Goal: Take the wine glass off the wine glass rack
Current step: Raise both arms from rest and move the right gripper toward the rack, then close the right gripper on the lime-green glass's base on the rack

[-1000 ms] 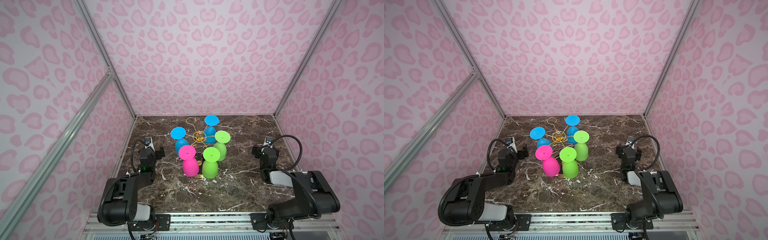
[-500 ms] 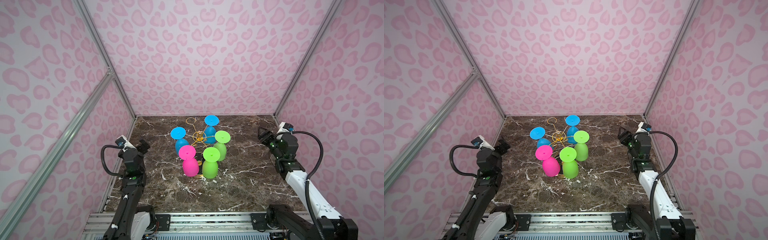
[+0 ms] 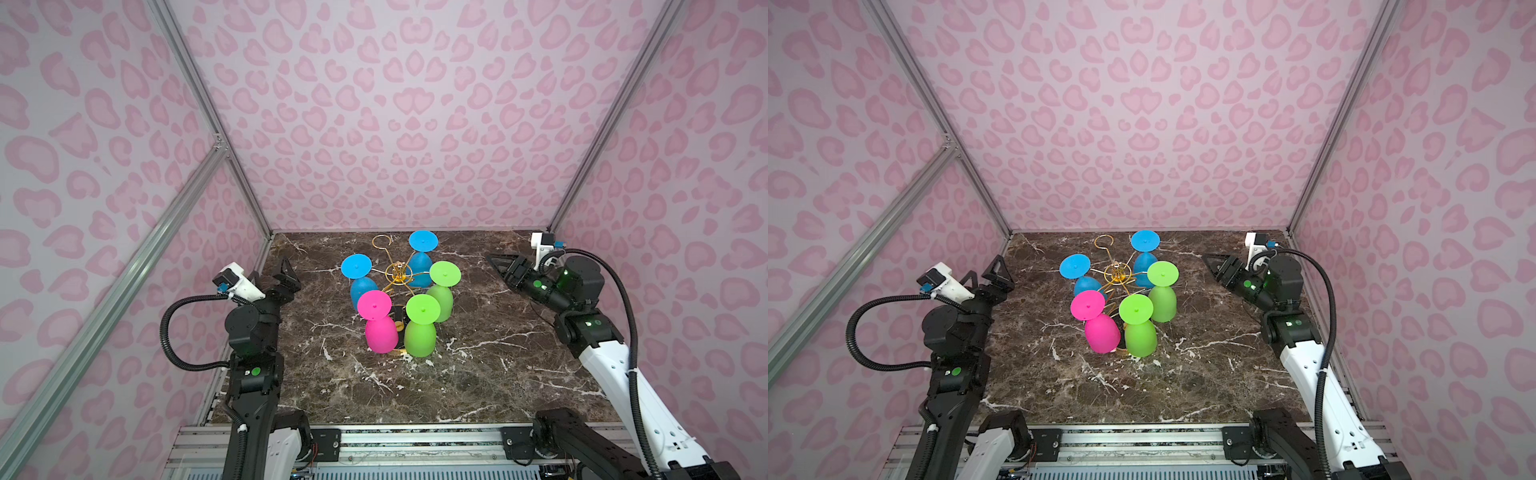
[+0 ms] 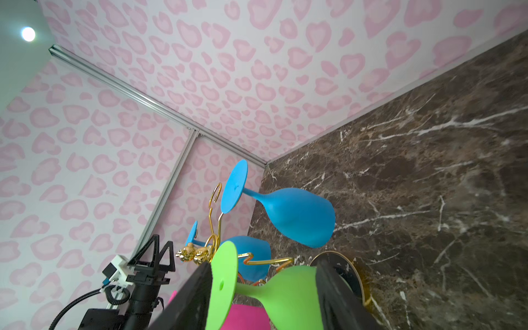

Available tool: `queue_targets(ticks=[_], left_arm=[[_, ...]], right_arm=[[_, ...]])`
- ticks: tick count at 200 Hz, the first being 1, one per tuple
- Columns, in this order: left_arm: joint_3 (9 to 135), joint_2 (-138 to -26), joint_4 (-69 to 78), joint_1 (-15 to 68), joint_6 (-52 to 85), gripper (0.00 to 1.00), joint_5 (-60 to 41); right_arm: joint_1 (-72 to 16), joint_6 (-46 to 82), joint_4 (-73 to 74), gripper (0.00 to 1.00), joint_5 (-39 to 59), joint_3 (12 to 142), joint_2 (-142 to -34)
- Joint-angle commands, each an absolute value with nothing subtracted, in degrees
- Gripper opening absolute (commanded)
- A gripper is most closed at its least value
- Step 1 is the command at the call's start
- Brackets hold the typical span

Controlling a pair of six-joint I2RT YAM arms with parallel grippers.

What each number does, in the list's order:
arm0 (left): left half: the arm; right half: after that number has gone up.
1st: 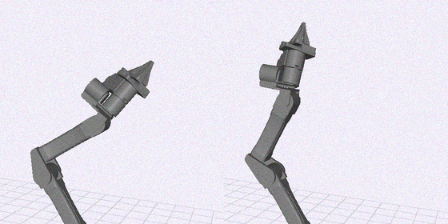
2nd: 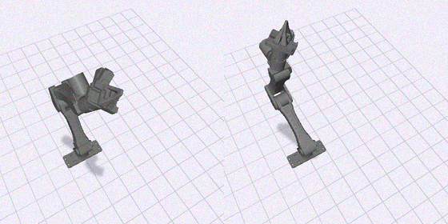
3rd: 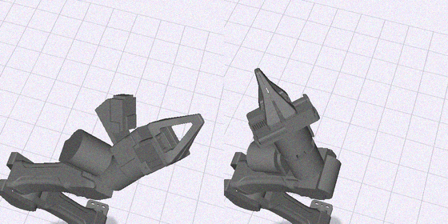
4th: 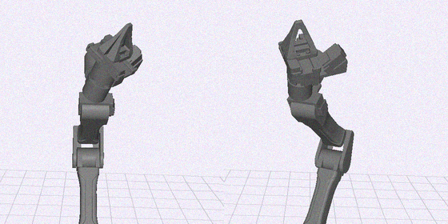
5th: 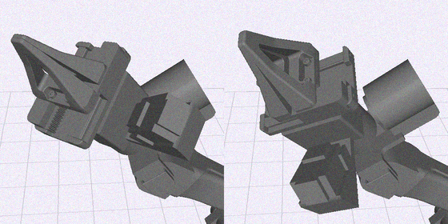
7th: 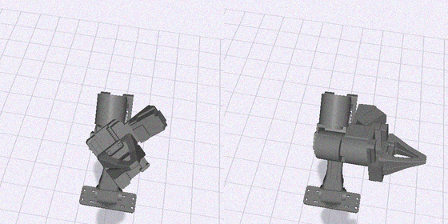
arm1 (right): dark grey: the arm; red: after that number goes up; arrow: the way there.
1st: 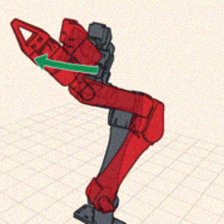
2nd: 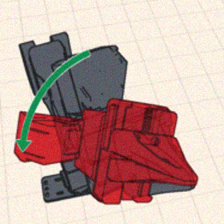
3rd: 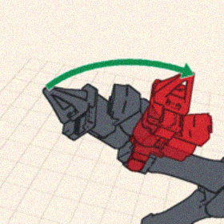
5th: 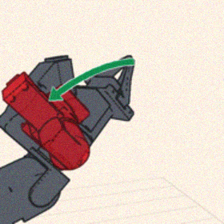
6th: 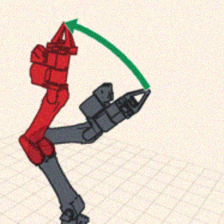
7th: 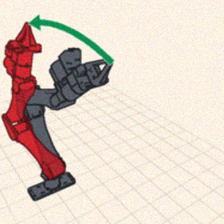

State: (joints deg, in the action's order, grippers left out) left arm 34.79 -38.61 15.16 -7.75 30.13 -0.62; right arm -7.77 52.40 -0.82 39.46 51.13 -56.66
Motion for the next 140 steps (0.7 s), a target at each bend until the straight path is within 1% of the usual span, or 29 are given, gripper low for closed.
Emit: queue_targets(ticks=[1,72,111,140], left_arm=[[35.7,-38.1,15.1,-7.6,33.0,0.96,-3.8],[37.4,-37.6,14.6,-7.4,37.2,0.96,-6.3],[37.4,-37.6,15.0,-7.4,39.8,0.96,-6.8],[37.7,-37.7,15.2,-7.4,40.6,0.96,-7.1]], right_arm=[[-9.7,55.7,-2.7,0.58,41.1,51.1,-58.0],[-15.9,59.8,1.7,0.47,43.6,52.4,-63.0],[-17.4,63.0,5.9,0.44,43.2,51.3,-64.0],[-18.0,65.9,9.4,0.39,43.8,50.9,-65.2]])
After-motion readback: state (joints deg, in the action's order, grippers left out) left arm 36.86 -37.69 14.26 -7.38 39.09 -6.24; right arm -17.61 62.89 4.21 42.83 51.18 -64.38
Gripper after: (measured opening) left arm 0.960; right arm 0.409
